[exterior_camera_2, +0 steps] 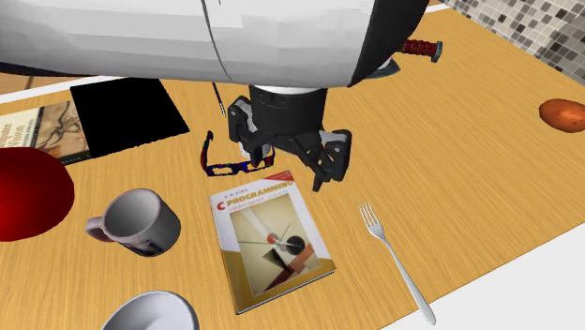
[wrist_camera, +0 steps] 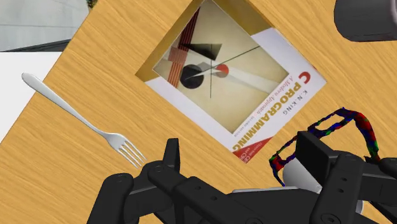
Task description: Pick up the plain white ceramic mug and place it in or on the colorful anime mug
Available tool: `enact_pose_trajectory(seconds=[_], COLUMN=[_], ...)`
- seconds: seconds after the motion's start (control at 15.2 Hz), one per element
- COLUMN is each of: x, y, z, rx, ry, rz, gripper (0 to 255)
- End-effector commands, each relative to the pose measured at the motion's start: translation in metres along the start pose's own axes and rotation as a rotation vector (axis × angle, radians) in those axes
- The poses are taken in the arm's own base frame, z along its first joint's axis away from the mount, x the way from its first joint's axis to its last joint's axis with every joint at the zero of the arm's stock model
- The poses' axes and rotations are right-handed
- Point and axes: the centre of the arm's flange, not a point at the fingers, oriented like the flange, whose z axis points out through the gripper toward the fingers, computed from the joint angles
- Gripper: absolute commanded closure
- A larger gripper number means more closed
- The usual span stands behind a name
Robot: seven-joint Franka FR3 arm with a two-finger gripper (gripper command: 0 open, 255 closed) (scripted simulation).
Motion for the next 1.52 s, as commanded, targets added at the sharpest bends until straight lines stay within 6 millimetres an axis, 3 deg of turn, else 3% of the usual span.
enact_pose_trajectory(seconds=[0.0, 1.19, 1.45], x=[0.013, 0.131, 0.138], y=[-0.020, -0.196, -0.202], z=[0.011, 0.093, 0.111], rx=[0.002, 0.000, 0.000], ry=[0.018, 0.160, 0.165], rz=[0.001, 0.010, 0.010], gripper=[0, 0, 0])
